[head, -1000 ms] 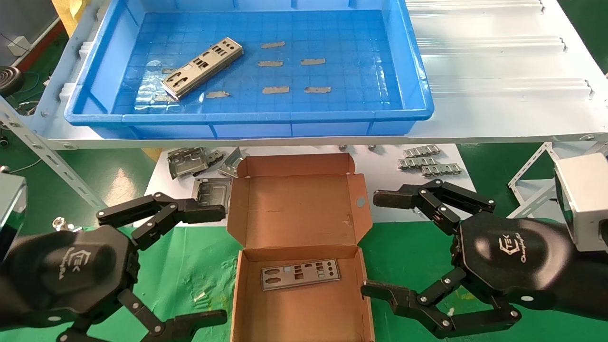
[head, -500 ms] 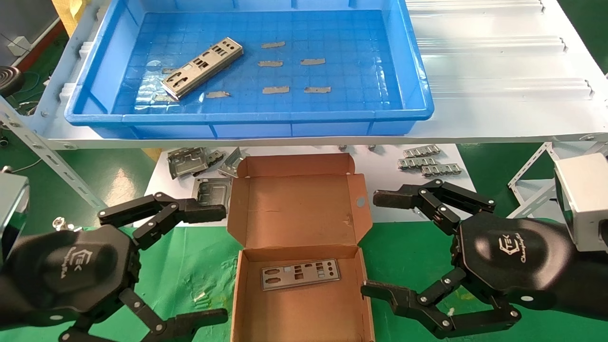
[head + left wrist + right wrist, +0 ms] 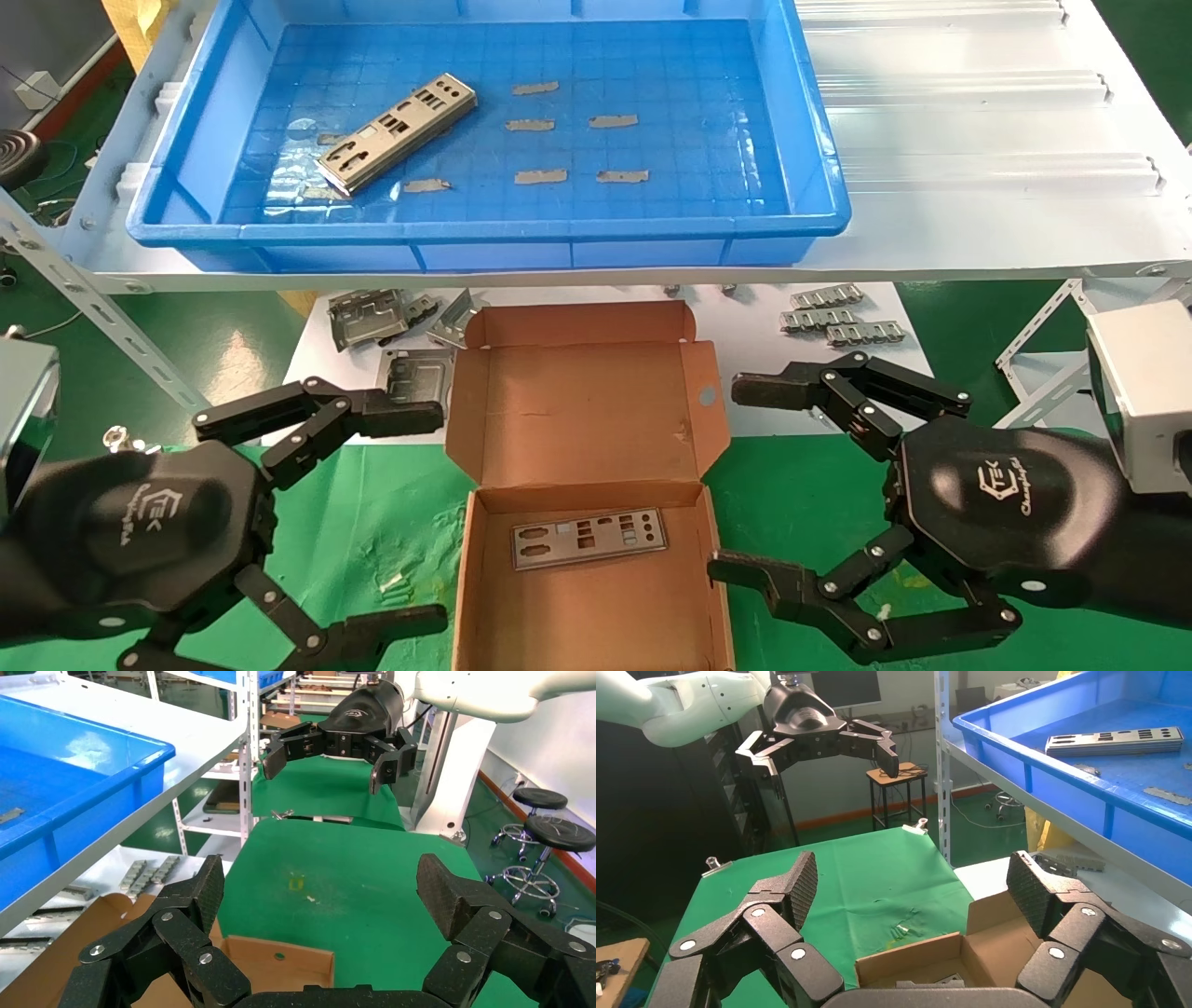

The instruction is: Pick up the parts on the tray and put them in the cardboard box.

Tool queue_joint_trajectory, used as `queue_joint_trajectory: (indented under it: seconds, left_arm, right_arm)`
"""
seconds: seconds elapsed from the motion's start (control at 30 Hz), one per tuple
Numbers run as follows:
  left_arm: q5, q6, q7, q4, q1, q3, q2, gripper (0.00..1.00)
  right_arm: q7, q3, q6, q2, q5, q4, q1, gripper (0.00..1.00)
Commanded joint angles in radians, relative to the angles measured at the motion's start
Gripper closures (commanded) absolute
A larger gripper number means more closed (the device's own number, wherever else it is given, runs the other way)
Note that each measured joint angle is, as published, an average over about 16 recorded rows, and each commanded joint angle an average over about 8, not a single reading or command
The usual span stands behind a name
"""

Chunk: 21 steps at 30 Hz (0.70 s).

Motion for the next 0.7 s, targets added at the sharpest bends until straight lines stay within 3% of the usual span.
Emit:
queue_joint_trajectory:
  seconds: [0.03, 0.7]
  left_arm:
    - [0.0, 0.0, 0.0, 0.0, 0.0, 0.0, 0.0, 0.0]
    - [0.0, 0.0, 0.0, 0.001, 0.0, 0.001, 0.0, 0.0]
  right_arm:
    - [0.0, 0.0, 0.0, 0.0, 0.0, 0.0, 0.0, 0.0]
    - [0.0, 0.0, 0.0, 0.0, 0.0, 0.0, 0.0, 0.0]
